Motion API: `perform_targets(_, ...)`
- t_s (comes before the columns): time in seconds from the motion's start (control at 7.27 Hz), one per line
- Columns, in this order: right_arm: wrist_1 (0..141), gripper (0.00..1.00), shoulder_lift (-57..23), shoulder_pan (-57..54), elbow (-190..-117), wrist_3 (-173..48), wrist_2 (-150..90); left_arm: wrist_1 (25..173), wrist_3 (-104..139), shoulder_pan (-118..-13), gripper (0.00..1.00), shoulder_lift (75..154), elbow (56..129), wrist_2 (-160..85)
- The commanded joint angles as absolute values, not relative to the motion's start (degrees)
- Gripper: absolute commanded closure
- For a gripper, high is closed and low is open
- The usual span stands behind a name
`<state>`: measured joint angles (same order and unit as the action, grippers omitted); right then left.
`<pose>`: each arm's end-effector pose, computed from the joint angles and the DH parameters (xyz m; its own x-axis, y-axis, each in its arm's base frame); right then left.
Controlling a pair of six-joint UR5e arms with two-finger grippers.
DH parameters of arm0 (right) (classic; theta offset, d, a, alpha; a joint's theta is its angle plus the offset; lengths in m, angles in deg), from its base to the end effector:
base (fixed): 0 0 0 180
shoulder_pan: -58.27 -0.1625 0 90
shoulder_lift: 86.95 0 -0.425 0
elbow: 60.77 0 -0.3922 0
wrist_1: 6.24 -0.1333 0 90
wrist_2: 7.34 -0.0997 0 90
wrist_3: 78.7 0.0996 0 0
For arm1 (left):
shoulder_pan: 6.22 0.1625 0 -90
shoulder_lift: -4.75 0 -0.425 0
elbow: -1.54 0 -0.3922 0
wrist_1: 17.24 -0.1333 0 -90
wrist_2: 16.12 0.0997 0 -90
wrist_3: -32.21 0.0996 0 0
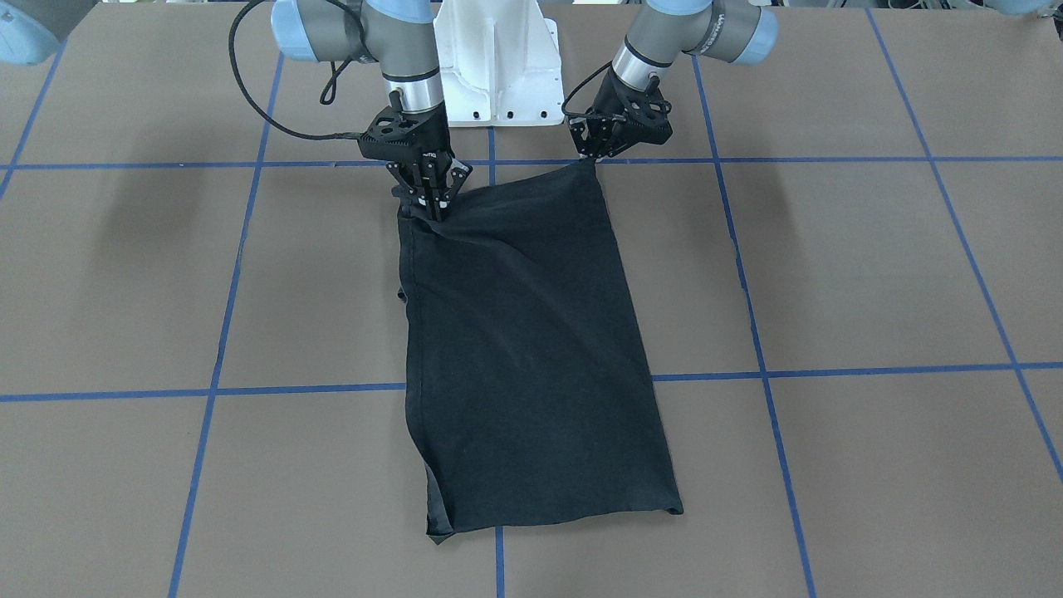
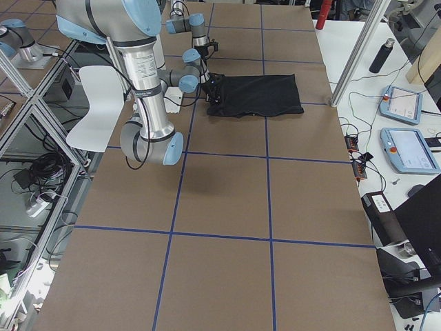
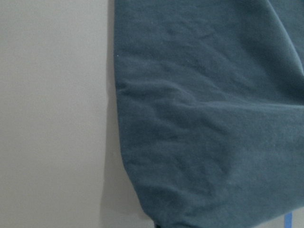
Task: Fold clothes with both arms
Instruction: 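Pinch the near shirt edge with both grippers at its two corners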
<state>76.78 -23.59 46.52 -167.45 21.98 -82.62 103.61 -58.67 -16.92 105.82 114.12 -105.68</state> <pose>-0.5685 -0.2803 0.2581 0.5426 0.2959 0.7862 -0.4975 0.8673 0.0169 0.5066 -0.2322 0.3152 0.4200 -0.0950 -0.9025 0.1989 0.9800 -0.0106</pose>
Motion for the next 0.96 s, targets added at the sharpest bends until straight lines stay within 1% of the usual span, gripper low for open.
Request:
perform_targets(0.0, 77.7, 0.00, -23.0, 46.2, -167.6, 17.7, -83.0, 103.6, -58.7, -16.9, 1.00, 105.8, 114.1, -105.7)
perform_targets(0.14, 80.3, 0.00, -23.2, 46.4, -167.9, 17.5, -82.9, 103.6, -58.7, -16.9, 1.00, 105.8, 114.0, -105.7)
perform_targets(0.83, 79.9, 0.00, -24.4, 47.4, -164.1, 18.4, -82.3, 103.6, -58.7, -16.9, 1.00, 105.8, 114.0, -105.7)
